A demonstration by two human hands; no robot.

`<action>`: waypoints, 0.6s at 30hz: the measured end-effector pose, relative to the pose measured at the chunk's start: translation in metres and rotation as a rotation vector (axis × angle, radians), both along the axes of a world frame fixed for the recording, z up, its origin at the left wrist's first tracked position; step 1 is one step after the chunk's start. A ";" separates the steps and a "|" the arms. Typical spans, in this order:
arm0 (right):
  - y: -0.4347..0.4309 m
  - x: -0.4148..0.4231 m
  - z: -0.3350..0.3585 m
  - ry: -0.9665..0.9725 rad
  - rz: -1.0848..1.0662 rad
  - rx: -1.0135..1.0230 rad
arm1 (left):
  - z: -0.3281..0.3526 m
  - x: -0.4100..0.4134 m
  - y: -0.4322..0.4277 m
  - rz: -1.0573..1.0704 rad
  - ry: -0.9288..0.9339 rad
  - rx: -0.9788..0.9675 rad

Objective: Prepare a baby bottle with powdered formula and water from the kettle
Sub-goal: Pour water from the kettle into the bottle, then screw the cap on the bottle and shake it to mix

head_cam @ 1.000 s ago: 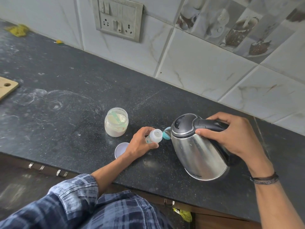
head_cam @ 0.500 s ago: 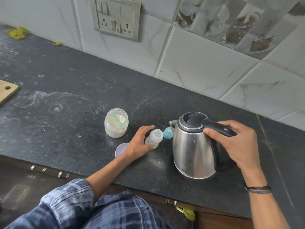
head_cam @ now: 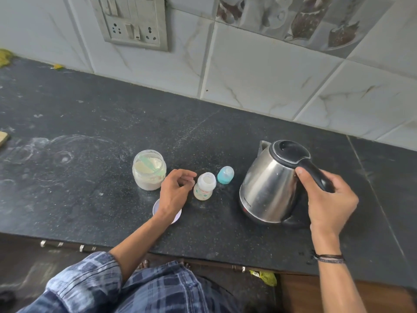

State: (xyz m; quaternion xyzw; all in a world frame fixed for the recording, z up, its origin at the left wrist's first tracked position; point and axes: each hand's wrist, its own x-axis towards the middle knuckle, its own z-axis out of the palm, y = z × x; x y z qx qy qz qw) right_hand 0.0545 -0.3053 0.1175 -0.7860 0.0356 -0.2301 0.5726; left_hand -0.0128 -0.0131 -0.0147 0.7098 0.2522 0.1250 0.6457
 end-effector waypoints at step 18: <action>0.028 -0.028 -0.053 -0.047 -0.283 0.213 | -0.006 0.000 0.003 0.045 -0.012 -0.114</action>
